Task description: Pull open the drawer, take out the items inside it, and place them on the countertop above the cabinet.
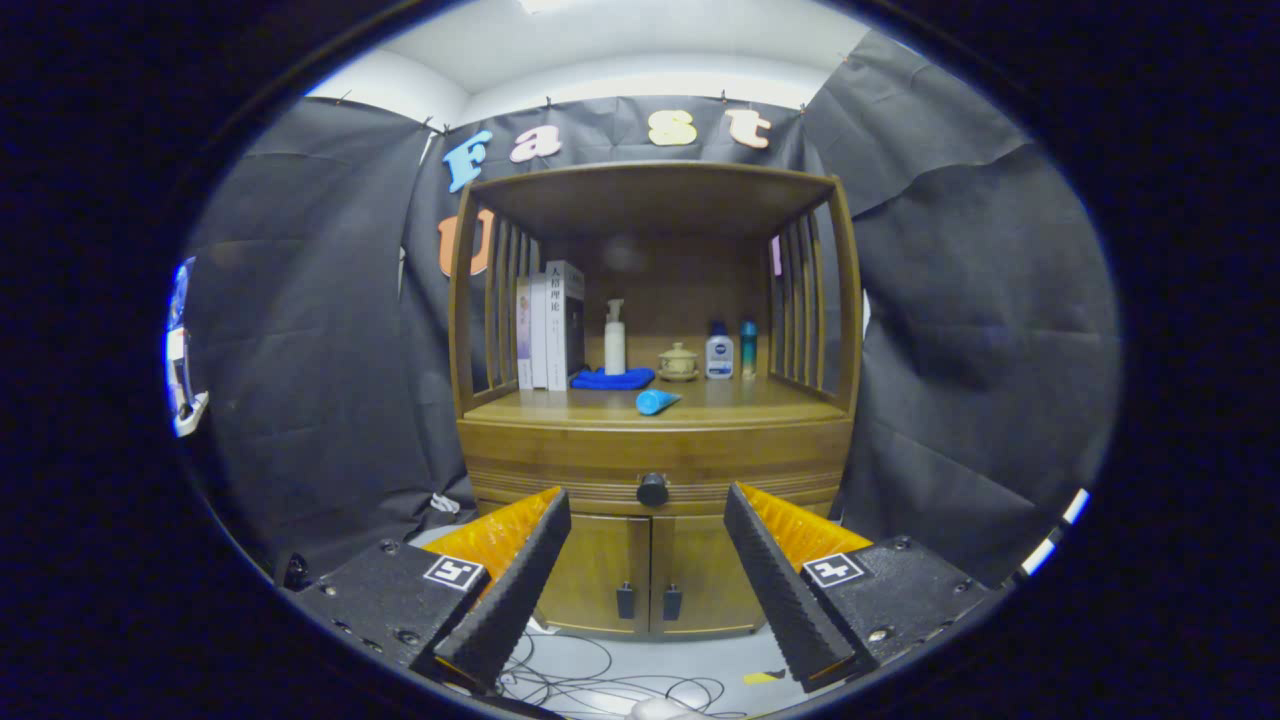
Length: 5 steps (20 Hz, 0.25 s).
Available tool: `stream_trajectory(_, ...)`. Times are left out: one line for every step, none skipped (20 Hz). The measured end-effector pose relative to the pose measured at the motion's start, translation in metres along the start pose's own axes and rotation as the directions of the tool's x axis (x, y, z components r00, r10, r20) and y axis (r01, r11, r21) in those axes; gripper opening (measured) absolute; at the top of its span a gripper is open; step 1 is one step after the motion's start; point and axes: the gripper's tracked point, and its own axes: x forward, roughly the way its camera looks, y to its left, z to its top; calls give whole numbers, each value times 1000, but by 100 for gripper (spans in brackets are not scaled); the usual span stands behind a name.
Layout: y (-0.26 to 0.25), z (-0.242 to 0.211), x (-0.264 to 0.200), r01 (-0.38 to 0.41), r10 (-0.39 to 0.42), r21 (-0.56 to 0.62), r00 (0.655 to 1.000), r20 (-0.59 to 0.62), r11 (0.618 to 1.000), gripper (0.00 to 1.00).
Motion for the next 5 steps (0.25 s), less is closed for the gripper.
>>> stream_trajectory(1,1,-5,-3,3,-2,1000,7,1000,100)
stream_trajectory(2,1,-9,-9,9,-2,1000,10,1000,100)
stream_trajectory(3,0,-12,-15,15,2,1000,6,1000,100)
stream_trajectory(3,0,-15,-18,17,8,1000,3,1000,100)
stream_trajectory(2,1,-18,-18,17,16,1000,8,1000,100)
